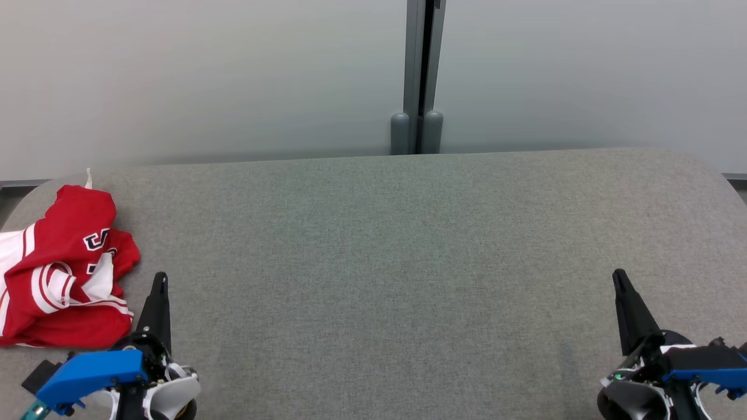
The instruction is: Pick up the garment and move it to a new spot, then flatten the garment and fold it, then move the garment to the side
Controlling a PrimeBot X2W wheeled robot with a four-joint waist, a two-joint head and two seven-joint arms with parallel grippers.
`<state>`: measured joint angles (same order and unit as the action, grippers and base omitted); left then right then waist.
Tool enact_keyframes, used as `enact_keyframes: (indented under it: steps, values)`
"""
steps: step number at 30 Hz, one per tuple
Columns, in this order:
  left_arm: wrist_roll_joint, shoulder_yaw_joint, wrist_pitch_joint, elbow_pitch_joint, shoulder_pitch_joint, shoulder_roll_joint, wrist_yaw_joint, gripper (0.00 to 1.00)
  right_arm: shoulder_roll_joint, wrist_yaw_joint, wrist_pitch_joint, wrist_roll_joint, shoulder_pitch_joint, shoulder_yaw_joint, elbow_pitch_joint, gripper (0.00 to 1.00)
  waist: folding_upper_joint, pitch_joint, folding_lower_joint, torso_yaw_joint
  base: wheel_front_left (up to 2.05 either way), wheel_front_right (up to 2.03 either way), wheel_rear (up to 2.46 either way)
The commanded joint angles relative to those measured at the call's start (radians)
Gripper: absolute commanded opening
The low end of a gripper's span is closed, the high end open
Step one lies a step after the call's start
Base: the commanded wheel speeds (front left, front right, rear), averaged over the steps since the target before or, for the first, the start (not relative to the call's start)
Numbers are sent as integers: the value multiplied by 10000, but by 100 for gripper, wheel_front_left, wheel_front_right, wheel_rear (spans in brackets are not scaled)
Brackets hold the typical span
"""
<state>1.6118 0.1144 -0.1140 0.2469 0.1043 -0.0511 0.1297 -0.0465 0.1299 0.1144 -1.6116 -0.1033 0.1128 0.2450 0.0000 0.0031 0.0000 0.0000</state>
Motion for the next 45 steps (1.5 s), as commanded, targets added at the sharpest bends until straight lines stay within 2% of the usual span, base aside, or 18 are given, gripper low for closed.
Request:
enact_keyframes:
  steps: [1, 2, 3, 10, 16, 28, 45]
  values:
    - [-1, -2, 5, 16, -2, 0, -2, 100, 4, 0, -3, 1, 4, -3, 13, 100, 0, 1, 0, 0, 0, 0, 0]
    - [-5, -5, 26, 64, -31, 6, -2, 0, 17, -6, -13, 3, 42, -12, 45, 0, 0, 1, 0, 0, 0, 0, 0]
    - [-3, -6, 18, 162, -141, 13, -2, 100, 46, -10, -8, 1, 133, -22, 152, 100, 0, 1, 0, 0, 0, 0, 0]
    - [-127, -86, 284, 199, -364, 36, -1, 100, 66, -10, -275, 177, 306, -198, 239, 100, 0, 8, 0, 6, 0, 0, 0]
    - [-695, -50, 580, 78, -316, 31, 0, 100, 56, -8, -571, 943, 276, -367, 47, 100, 0, 22, 0, 12, 0, 0, 0]
    - [-2739, 57, 1111, -249, -183, 21, -175, 100, 36, -3, -1107, 2807, 227, -675, -339, 100, 0, 58, 0, 24, 0, 0, 0]
    - [-6327, -529, 1754, -657, -288, 9, -709, 100, 9, 3, -1751, 5611, 155, -1086, -655, 100, 0, 112, 0, 32, 0, 0, 0]
